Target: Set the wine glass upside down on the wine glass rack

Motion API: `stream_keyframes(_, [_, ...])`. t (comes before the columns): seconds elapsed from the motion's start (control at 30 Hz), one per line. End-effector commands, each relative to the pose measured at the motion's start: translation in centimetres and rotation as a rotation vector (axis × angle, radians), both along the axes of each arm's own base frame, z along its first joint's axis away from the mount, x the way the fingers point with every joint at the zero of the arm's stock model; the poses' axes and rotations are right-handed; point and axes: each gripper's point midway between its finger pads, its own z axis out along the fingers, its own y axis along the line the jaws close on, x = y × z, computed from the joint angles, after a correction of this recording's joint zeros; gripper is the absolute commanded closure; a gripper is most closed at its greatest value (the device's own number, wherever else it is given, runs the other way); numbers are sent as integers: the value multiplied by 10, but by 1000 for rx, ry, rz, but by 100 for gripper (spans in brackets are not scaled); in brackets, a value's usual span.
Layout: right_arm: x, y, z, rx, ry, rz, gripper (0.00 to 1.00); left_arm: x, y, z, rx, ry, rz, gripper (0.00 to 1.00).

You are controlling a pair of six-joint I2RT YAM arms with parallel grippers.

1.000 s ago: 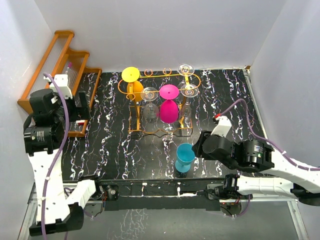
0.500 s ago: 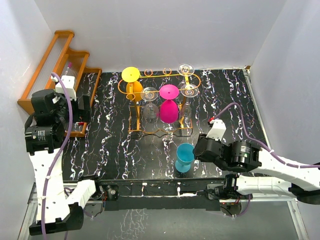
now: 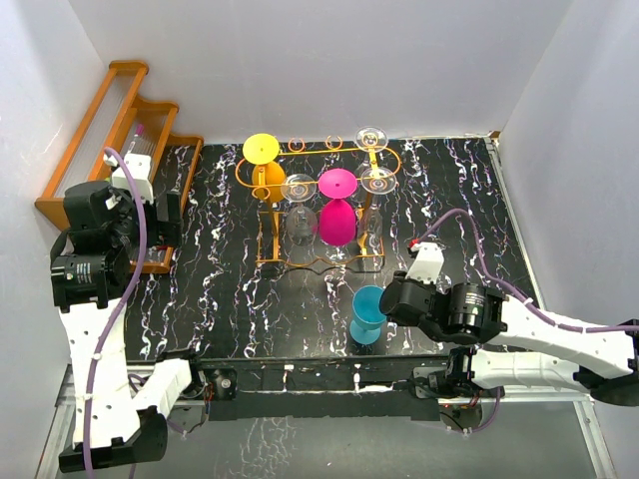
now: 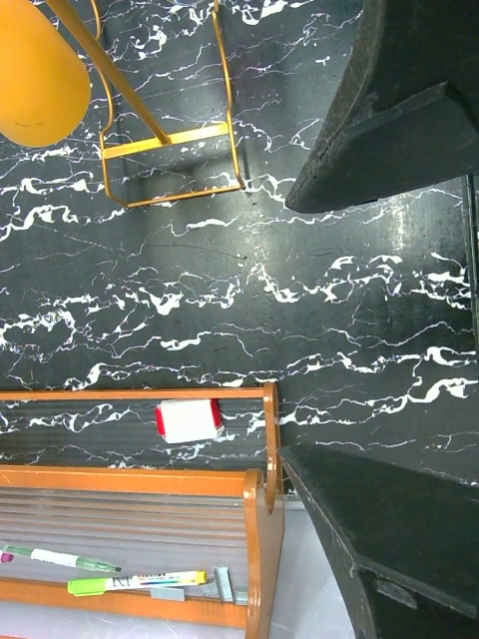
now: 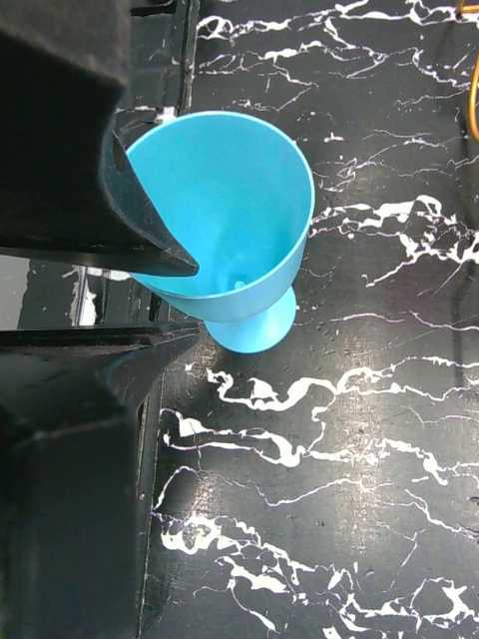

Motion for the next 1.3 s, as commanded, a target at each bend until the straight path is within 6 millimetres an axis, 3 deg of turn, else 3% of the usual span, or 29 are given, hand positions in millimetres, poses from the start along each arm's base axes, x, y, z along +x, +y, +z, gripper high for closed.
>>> stream_keyframes(0.0, [6, 4, 4, 22, -34, -20, 73, -2, 1, 6, 16, -23, -3, 3])
stream_keyframes(0.2, [7, 5, 0, 8, -33, -18, 76, -3, 1, 4, 20, -20, -4, 3])
stream_keyframes(0.37, [7, 5, -1, 16, -30, -22, 92, -4, -1, 3, 17, -11, -11, 3])
stream_keyframes(0.63, [1, -1, 11, 143, -42, -34, 92, -10, 2, 42, 42, -57, -3, 3])
stream_keyframes(0.77, [1, -3, 13, 148, -45, -33, 92, -11, 4, 47, 54, -69, 3, 3])
stream_keyframes(0.83, [3, -1, 22, 138, -58, -25, 92, -12, 3, 51, 54, -77, -3, 3])
stream_keyframes(1.0, [15, -5, 76, 177, -170, -12, 92, -18, -15, 61, 25, -79, -108, 3])
stream_keyframes(1.13, [15, -13, 108, 212, -230, 31, 92, -25, -30, 71, -28, -83, -168, 3])
stream_keyframes(1.2, [13, -12, 117, 243, -256, 70, 92, -25, -31, 75, -33, -89, -171, 3])
stream_keyframes(1.27, [11, -9, 113, 226, -251, 104, 92, -23, -31, 74, -35, -87, -169, 3])
